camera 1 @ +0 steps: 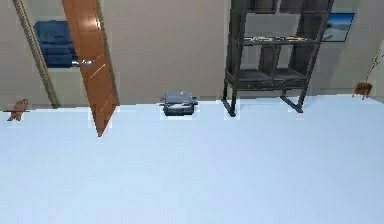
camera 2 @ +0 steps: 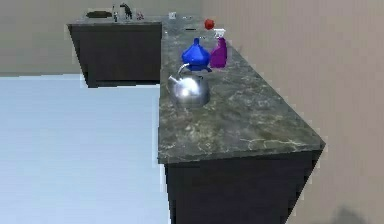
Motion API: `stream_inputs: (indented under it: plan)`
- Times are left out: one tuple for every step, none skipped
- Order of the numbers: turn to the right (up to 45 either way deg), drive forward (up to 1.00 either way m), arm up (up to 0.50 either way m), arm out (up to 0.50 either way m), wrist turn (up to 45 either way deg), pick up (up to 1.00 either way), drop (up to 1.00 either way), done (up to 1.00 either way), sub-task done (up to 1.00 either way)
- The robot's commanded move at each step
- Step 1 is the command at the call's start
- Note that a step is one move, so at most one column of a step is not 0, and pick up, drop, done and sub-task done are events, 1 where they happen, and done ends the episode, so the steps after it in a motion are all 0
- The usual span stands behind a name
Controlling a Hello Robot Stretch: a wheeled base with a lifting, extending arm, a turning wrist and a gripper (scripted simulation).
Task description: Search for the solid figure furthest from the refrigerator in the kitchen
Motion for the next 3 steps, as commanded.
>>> stream_inputs:
  plan:
    - [0.0, 0.7, 0.0, 0.0, 0.0, 0.0, 0.0, 0.0, 0.0]
    - [-45.0, 0.0, 0.0, 0.0, 0.0, 0.0, 0.0, 0.0, 0.0]
    - [-18.0, 0.0, 0.0, 0.0, 0.0, 0.0, 0.0, 0.0, 0.0]
